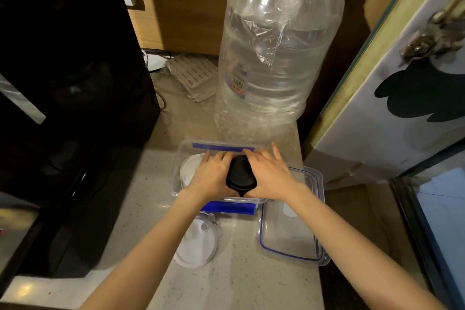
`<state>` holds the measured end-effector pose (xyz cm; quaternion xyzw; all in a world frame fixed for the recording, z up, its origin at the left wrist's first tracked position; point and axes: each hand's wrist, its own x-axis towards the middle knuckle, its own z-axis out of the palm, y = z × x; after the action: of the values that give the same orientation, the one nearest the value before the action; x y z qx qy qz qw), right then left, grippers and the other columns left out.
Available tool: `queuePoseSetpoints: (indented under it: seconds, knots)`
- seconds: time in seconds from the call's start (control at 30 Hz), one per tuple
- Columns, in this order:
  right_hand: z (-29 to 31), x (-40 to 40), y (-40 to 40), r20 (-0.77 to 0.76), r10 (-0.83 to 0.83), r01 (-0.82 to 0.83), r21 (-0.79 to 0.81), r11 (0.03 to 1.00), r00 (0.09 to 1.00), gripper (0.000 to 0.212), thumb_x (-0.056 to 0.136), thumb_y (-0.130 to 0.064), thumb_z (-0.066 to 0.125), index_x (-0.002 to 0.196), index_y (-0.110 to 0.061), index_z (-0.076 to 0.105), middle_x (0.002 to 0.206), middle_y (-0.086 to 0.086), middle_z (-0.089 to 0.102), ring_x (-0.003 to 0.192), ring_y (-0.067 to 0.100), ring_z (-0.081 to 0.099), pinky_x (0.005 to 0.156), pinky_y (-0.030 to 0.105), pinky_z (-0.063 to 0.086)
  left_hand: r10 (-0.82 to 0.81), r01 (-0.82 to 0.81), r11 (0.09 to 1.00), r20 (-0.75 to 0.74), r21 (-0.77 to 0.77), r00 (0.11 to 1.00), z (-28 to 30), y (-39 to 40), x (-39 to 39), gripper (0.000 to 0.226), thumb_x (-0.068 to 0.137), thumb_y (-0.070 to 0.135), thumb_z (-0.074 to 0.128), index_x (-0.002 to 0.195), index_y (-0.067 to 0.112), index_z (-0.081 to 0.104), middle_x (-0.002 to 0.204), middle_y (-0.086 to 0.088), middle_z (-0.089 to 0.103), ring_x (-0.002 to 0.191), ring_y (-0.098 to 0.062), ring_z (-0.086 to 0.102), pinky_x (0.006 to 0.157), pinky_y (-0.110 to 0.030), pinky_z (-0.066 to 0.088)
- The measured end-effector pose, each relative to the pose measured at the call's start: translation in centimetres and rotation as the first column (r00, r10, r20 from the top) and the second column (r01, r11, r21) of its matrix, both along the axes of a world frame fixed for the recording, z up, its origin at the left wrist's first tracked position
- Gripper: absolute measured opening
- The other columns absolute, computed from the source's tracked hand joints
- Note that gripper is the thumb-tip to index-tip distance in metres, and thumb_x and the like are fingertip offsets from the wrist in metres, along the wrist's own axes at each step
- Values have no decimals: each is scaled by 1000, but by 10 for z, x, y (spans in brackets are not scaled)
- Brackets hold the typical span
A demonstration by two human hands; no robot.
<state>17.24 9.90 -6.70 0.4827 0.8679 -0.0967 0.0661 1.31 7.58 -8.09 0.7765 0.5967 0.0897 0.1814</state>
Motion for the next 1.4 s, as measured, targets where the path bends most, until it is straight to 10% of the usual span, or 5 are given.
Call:
queuePoseSetpoints:
  seconds: [0.5, 1.4]
  knots:
    - [2, 8, 5, -62, 24, -25, -30, 999, 998, 83, 58, -48, 73, 126, -11, 42, 121, 7, 55, 117, 25, 43, 109, 40, 28, -91, 91, 996, -98, -5, 991, -3, 9, 4, 86, 66, 48, 72, 135, 17, 31, 131, -7, 55, 123, -25, 49, 116, -53, 18]
    - [13, 3, -1, 81, -42, 35, 78, 996, 996, 90, 61, -49, 70, 133, -6, 36, 126, 9, 54, 125, 27, 37, 116, 55, 4, -41, 38, 999, -100, -31, 994, 2, 6, -4, 101, 66, 43, 74, 144, 10, 19, 138, -8, 50, 130, -24, 43, 118, -50, 7]
